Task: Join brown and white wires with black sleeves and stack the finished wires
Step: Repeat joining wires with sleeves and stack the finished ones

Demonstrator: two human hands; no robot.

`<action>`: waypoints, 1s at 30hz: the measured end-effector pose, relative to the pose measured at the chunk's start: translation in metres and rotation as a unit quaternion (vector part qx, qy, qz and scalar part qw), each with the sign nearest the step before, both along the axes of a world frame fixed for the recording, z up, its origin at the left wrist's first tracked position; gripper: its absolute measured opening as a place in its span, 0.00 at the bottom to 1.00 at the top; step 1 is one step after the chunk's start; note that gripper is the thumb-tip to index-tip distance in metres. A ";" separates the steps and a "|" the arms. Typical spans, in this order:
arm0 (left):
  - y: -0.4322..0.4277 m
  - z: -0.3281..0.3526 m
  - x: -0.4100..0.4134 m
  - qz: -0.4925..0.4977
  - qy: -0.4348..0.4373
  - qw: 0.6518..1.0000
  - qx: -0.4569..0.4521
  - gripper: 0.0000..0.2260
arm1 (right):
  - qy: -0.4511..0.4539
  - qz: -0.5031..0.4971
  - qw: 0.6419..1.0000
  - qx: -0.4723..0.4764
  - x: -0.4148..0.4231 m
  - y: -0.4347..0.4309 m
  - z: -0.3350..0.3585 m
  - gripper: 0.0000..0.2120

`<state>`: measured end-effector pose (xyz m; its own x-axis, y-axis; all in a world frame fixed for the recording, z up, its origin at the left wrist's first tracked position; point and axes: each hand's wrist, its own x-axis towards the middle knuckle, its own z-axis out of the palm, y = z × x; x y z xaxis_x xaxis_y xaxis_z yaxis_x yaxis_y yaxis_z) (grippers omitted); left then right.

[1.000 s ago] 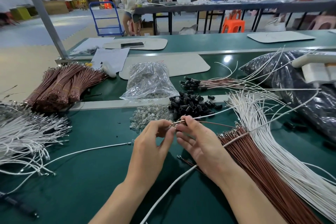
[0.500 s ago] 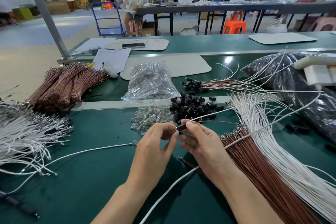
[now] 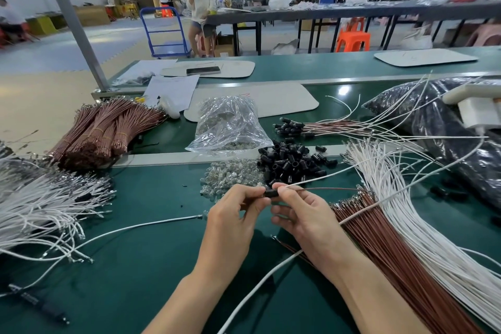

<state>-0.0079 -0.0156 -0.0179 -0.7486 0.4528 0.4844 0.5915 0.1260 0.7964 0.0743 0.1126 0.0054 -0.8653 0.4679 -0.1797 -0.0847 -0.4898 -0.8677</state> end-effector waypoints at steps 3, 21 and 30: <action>0.000 0.001 0.000 0.007 0.019 1.000 -0.016 0.07 | 0.023 -0.039 0.999 0.010 0.000 0.001 -0.003 0.04; -0.001 0.008 0.003 0.037 -0.010 0.980 -0.197 0.25 | 0.043 -0.027 0.998 0.034 -0.004 -0.007 -0.008 0.12; 0.001 0.004 0.001 0.035 -0.030 0.977 -0.207 0.26 | 0.036 -0.023 0.998 0.049 -0.003 -0.010 -0.005 0.08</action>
<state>-0.0067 -0.0147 -0.0135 -0.8065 0.5471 0.2243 0.5233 0.4838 0.7015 0.0709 0.1026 0.0000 -0.8513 0.5202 -0.0689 -0.1690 -0.3961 -0.9025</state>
